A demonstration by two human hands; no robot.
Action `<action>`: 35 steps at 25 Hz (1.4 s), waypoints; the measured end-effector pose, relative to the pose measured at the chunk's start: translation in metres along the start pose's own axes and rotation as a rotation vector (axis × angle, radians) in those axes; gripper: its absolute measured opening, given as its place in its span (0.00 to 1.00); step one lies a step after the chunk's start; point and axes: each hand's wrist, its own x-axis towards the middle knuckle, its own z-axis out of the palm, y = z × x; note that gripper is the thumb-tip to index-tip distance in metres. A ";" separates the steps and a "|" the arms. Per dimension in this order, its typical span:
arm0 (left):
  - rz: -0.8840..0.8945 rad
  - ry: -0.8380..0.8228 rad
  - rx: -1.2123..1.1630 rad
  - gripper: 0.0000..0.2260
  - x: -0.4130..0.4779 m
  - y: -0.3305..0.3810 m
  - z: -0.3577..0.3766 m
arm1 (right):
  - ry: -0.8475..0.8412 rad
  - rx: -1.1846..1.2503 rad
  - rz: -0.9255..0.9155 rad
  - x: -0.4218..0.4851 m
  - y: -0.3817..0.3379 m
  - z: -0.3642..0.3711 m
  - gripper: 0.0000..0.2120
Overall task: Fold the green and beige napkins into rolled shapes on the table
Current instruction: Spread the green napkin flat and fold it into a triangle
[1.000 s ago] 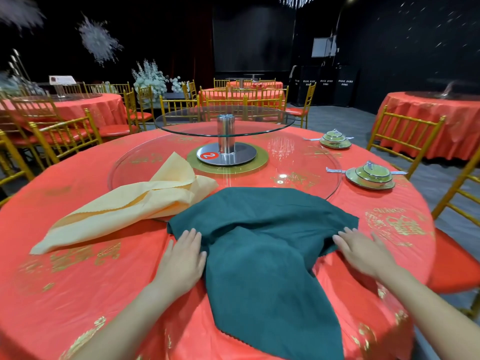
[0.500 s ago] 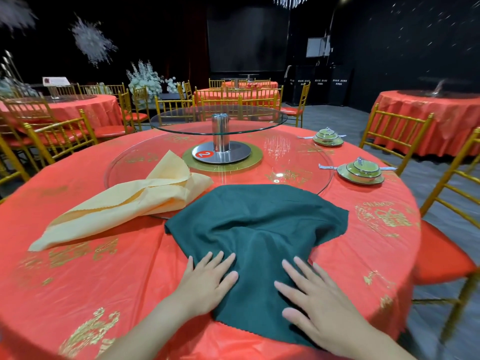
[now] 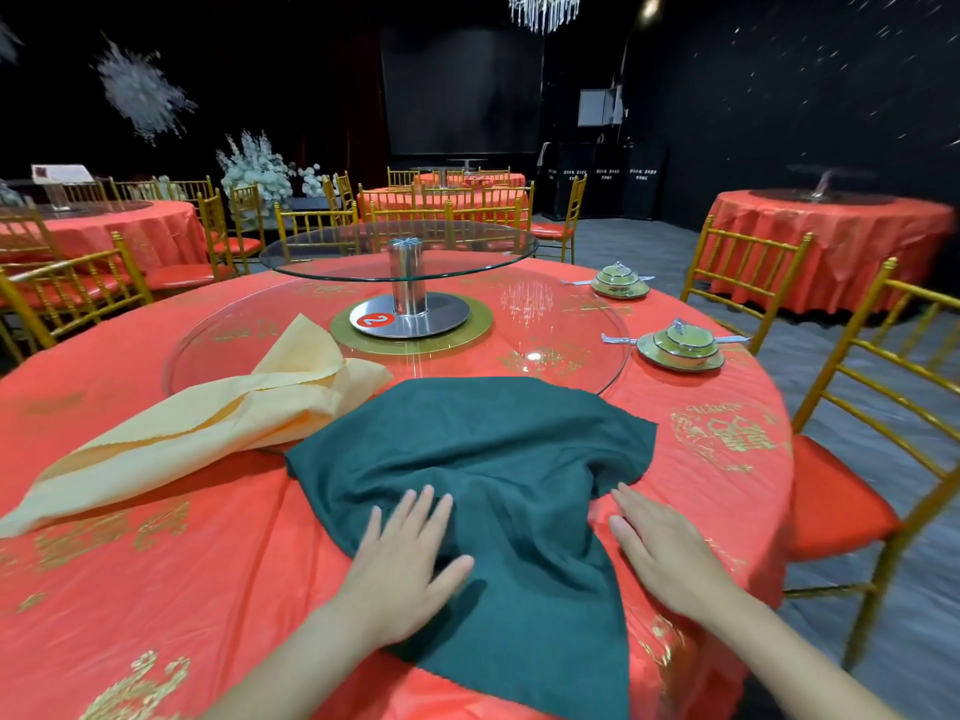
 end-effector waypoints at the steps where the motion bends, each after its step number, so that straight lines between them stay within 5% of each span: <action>1: 0.021 0.025 -0.028 0.48 -0.004 0.013 0.004 | -0.063 -0.024 0.028 0.007 0.001 0.004 0.31; 5: -0.045 -0.056 0.069 0.41 -0.018 0.039 0.030 | -0.171 -0.065 0.111 0.025 0.001 0.011 0.30; 9: -0.032 -0.173 0.050 0.36 -0.026 0.037 0.031 | -0.132 -0.265 0.090 0.035 0.018 0.003 0.58; 11: 0.018 -0.047 0.016 0.43 -0.022 0.035 0.027 | -0.109 -0.338 0.135 0.040 0.030 -0.003 0.50; 13: 0.032 -0.153 0.003 0.48 -0.021 0.034 0.021 | -0.124 -0.340 0.216 0.043 0.037 -0.010 0.33; 15: 0.035 -0.188 0.035 0.48 -0.017 0.032 0.016 | -0.150 -0.265 0.270 0.042 0.038 -0.013 0.27; 22: 0.011 -0.185 0.036 0.49 0.001 0.034 0.018 | -0.086 -0.100 0.270 0.024 0.021 -0.006 0.29; 25: 0.016 -0.215 0.036 0.38 0.005 0.056 0.022 | -0.026 -0.061 0.213 0.014 0.002 -0.009 0.31; 30: 0.142 -0.245 -0.011 0.34 0.007 0.093 0.032 | 0.050 0.031 0.020 0.001 -0.043 -0.018 0.56; 35: 0.259 -0.131 -0.048 0.28 -0.004 0.056 0.007 | 0.011 -0.054 -0.203 0.005 -0.078 -0.004 0.50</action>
